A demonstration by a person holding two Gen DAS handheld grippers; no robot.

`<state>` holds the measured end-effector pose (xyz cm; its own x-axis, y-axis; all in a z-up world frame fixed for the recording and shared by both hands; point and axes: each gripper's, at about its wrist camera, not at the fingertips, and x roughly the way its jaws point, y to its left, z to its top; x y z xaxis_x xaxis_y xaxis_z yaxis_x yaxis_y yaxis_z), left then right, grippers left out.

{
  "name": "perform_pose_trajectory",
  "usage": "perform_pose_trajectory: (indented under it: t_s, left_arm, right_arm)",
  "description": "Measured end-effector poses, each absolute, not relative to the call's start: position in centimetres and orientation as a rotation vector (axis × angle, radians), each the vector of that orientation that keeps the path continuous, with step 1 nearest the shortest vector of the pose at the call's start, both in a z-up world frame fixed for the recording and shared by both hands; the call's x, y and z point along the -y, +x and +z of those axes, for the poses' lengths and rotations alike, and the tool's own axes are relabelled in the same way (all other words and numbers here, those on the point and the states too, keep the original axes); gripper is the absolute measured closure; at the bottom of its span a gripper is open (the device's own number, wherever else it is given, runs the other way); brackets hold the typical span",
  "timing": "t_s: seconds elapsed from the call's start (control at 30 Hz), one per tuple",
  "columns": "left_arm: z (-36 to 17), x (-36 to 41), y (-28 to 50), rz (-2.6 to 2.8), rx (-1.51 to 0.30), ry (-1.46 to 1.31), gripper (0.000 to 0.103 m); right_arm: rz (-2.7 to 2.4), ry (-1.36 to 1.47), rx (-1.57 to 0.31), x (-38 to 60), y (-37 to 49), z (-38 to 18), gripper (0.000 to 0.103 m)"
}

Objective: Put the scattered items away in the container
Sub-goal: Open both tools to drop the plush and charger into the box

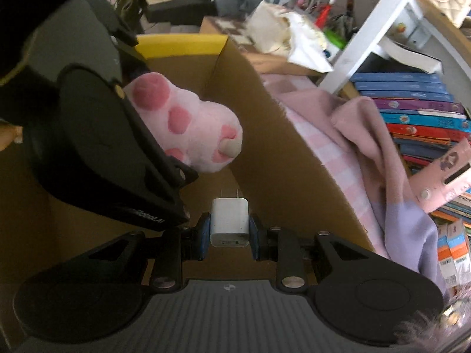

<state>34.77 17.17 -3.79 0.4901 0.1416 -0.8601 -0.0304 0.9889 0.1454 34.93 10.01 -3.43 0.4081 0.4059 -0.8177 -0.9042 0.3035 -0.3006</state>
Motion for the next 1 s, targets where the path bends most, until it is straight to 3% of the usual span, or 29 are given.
perform_pose_trajectory:
  t_s: [0.27, 0.33, 0.5, 1.0]
  left_arm:
    - [-3.5, -16.9, 34.6, 0.111, -1.02, 0.148, 0.029]
    - [-3.1, -16.7, 34.2, 0.135, -0.989, 0.166, 0.021]
    - [-0.9, -17.1, 32.7, 0.145, -0.902, 0.132, 0.015]
    - [5.6, -15.9, 23.7, 0.115, -0.669, 0.099, 0.014]
  right_arm:
    - [0.961, -0.857, -0.707, -10.0, 35.0, -3.7, 0.077]
    - [0.944, -0.858, -0.681, -9.8, 34.7, -3.6, 0.07]
    - [0.936, -0.778, -0.663, -8.5, 34.5, -2.0, 0.057]
    - [0.868, -0.733, -0.484, -4.9, 27.9, 3.2, 0.053]
